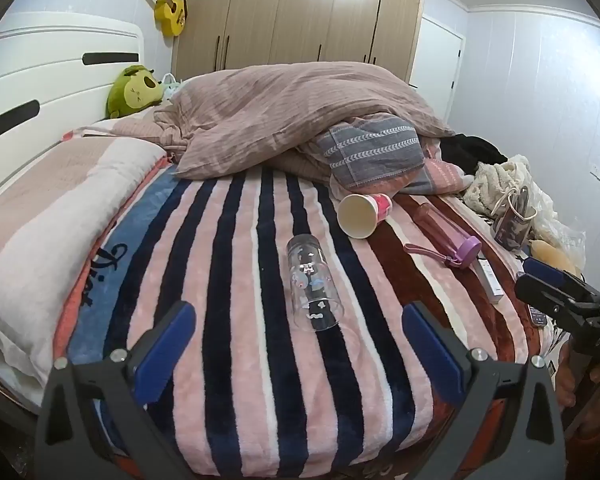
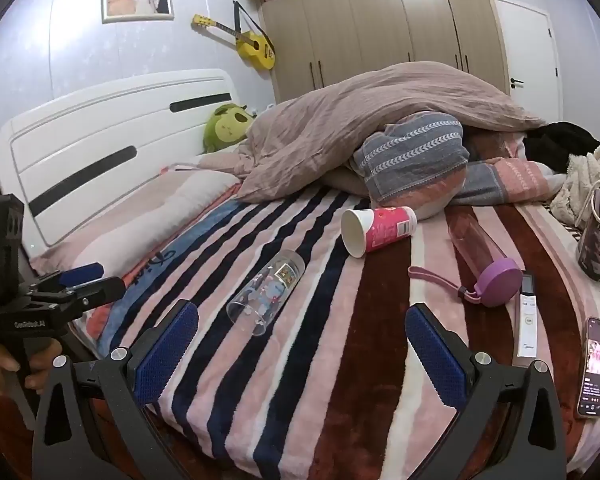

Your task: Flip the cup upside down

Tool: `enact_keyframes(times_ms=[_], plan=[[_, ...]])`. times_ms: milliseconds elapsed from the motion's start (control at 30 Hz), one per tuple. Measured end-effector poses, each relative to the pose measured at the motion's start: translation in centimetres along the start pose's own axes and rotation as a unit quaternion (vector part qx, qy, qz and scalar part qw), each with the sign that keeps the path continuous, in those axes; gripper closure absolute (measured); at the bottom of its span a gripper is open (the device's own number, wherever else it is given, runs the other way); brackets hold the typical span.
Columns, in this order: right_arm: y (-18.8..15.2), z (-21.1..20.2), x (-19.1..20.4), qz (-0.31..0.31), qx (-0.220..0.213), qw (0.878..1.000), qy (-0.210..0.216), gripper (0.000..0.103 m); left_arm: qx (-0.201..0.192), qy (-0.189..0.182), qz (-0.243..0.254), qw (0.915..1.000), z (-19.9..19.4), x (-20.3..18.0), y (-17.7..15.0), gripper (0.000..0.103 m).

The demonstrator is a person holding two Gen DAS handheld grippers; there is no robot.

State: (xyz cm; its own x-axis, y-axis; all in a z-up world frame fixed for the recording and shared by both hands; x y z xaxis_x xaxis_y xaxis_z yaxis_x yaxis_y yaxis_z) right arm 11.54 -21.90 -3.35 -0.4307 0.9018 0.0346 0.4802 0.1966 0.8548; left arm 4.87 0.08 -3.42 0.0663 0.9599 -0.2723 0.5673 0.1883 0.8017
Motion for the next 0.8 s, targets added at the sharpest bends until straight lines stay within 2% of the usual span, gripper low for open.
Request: enact_keyframes(times_ms=[800], plan=[[0.08,0.08,0.2,0.002,0.003,1.0,0.005,0.0,0.004,0.0,0.0,1.0,0.09,-0.06,-0.08,0.001]])
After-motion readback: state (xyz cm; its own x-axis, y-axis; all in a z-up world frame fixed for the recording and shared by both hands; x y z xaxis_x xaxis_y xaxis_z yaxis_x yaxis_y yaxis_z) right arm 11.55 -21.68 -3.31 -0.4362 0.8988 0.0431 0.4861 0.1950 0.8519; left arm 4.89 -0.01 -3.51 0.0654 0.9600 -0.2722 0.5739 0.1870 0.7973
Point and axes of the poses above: each gripper's, at about its wrist camera, not at the fingertips, and z roughly the way its jaws point, x to its left, y to its top, the point moved 6 cm from there along z, roughly the way its jaws point, and after that the axes turned 12 degrees about -y, right-handed, at the moved point
